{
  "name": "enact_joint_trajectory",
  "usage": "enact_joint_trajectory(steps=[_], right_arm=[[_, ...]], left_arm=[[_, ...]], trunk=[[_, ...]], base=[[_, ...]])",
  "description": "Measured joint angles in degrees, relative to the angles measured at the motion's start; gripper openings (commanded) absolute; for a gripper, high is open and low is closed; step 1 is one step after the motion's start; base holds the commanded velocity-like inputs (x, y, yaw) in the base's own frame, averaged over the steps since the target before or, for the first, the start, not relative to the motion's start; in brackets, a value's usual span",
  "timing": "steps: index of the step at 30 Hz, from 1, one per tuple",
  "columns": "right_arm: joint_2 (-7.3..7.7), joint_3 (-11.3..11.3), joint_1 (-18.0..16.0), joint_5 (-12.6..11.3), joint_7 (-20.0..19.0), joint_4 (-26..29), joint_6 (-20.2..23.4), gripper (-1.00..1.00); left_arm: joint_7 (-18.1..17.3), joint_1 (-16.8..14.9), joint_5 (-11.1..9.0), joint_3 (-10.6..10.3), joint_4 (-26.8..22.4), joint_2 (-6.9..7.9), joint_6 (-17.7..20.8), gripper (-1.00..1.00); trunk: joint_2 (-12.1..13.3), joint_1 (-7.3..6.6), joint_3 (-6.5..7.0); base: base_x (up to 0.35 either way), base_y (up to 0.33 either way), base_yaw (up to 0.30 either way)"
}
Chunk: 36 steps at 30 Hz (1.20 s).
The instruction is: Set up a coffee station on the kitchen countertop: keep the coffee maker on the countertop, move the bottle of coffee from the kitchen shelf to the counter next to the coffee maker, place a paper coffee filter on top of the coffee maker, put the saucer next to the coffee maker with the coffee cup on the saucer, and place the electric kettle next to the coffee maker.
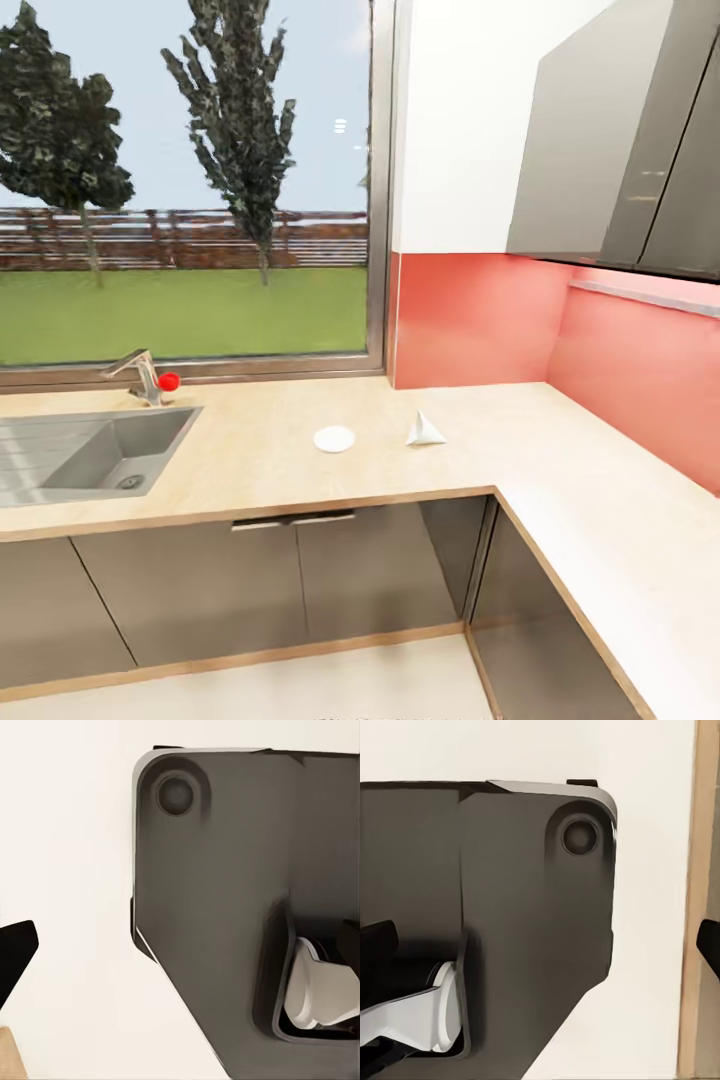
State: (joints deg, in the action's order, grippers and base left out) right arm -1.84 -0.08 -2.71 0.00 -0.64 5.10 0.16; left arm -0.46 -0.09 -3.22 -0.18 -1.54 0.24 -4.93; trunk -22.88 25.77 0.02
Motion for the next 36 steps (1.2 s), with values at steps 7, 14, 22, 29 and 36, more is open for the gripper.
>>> enact_joint_trajectory(steps=[7,14,22,29,36], right_arm=[[-0.08,0.21,-0.01,0.03,0.12,-0.06,-0.03,1.00],[-0.45,0.32,-0.02,0.10,0.10,-0.11,0.00,1.00],[-0.50,0.08,-0.01,-0.04,0.04,-0.07,-0.05,1.00],[-0.12,-0.15,-0.02,-0.03,0.15,0.74,0.00,1.00],[-0.09,-0.05,0.00,0.00,0.09,1.12,0.05,1.00]], left_arm=[[-0.02,0.01,-0.05,0.12,0.00,0.02,-0.01,1.00],[-0.02,0.01,-0.05,0.13,0.00,0.08,-0.02,1.00],[0.06,0.01,-0.07,0.15,0.00,0.17,-0.05,1.00],[0.22,0.01,-0.10,0.27,0.06,0.06,-0.01,1.00],[0.36,0.01,-0.13,0.29,0.00,0.08,0.01,1.00]], trunk=[[0.00,0.00,0.00],[0.00,0.00,0.00],[-0.01,-0.01,0.00],[-0.01,-0.01,0.00],[-0.01,-0.01,0.00]], base=[[-0.139,0.285,-0.140],[-0.149,0.296,-0.008],[-0.083,0.128,0.000],[-0.004,0.004,-0.002],[0.000,0.000,-0.186]])
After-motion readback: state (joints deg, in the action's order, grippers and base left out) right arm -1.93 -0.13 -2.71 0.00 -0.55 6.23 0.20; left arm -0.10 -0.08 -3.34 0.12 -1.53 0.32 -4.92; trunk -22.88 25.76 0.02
